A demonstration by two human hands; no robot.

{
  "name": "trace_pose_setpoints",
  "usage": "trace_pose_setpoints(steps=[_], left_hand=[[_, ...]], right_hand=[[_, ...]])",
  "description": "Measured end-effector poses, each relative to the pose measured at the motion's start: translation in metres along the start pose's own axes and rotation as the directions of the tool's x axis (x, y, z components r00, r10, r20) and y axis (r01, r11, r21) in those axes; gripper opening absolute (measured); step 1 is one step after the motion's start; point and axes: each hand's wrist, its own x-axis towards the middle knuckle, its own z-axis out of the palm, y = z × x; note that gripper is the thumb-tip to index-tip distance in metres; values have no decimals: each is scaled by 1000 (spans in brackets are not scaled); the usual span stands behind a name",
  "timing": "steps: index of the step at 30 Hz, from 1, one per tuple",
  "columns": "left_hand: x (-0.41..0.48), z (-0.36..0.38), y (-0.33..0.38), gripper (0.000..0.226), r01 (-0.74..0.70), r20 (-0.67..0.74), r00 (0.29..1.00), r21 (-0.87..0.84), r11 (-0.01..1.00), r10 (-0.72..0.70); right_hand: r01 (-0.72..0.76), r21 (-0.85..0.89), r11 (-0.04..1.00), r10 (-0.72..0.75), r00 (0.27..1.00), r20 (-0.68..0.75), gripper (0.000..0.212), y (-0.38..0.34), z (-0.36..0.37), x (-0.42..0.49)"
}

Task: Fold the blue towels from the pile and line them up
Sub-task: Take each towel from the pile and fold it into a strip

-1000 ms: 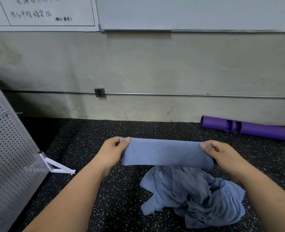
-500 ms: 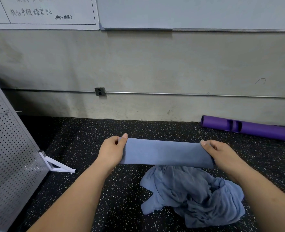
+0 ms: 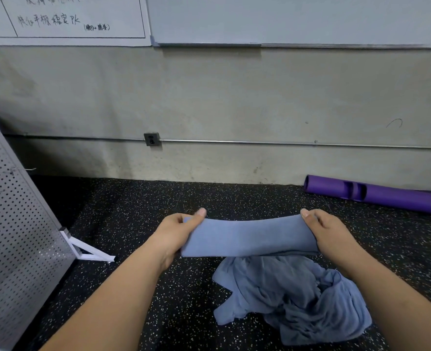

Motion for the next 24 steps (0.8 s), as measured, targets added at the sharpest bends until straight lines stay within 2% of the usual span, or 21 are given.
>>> trace_pose_setpoints(steps=[2,5,8,10,13,17,18,21,24], left_hand=[[-2,0,-3,50,-53,66,997,88,995,47],[-4,-4,-1,32,-152,12,988,219,964,153],[-6,-2,2,38,-245,-43,962,307,920,271],[-4,-2,2,46,-249,-67,957,311,917,282],[1,-5,-2,55,-201,-74,969,307,930,234],[5,-7,-7,53,-178,-75,975,289,941,207],[5,-7,-6,51,-197,-94,968,284,938,232],[0,-6,2,48,-266,-140,940,274,924,312],[-4,-2,3,46,-265,-134,945,214,940,297]], right_hand=[[10,-1,1000,-10,1000,-19,41,-1,-2,-1],[33,-30,999,-34,997,-65,29,-6,-9,-2],[60,-19,998,-61,993,-101,16,-12,-13,-4],[71,26,997,-69,995,-77,14,-13,-14,-5],[48,93,995,-51,998,31,16,-14,-13,-9],[-18,221,975,-31,976,218,25,-19,-14,-16],[-13,225,974,-39,973,226,28,-19,-13,-17],[52,165,985,-71,992,107,29,-15,-12,-11],[34,217,976,-49,997,66,25,-13,-6,-6]])
